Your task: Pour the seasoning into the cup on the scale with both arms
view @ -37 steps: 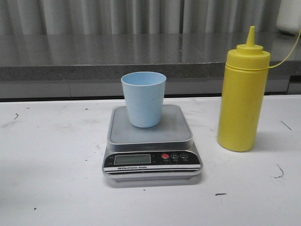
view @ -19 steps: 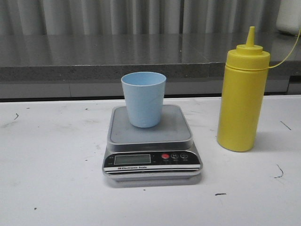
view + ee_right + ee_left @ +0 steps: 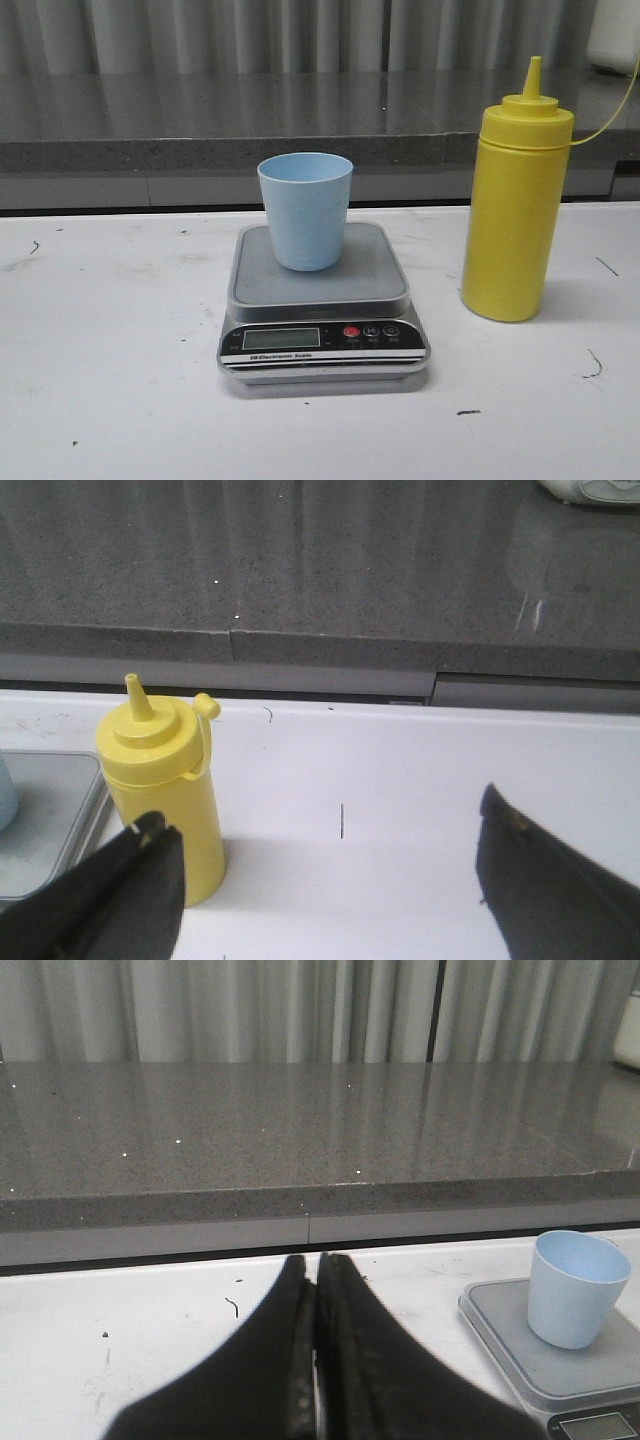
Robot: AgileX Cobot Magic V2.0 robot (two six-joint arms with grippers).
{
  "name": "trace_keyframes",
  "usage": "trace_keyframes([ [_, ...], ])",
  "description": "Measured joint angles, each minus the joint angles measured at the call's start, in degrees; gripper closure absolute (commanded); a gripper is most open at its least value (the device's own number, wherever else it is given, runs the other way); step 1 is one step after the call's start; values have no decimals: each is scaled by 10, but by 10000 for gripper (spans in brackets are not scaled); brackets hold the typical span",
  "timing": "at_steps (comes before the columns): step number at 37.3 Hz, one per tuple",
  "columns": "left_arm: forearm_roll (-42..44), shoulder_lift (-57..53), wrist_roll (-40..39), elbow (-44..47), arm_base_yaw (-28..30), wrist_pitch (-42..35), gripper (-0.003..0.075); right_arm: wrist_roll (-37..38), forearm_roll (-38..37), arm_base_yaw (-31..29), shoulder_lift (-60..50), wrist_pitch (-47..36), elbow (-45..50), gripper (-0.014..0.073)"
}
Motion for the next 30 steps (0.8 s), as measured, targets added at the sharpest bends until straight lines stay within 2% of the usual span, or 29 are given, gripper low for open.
trace_keyframes([
  [30, -1, -1, 0, 0, 0, 0, 740, 0, 0, 0, 1, -8, 0, -19],
])
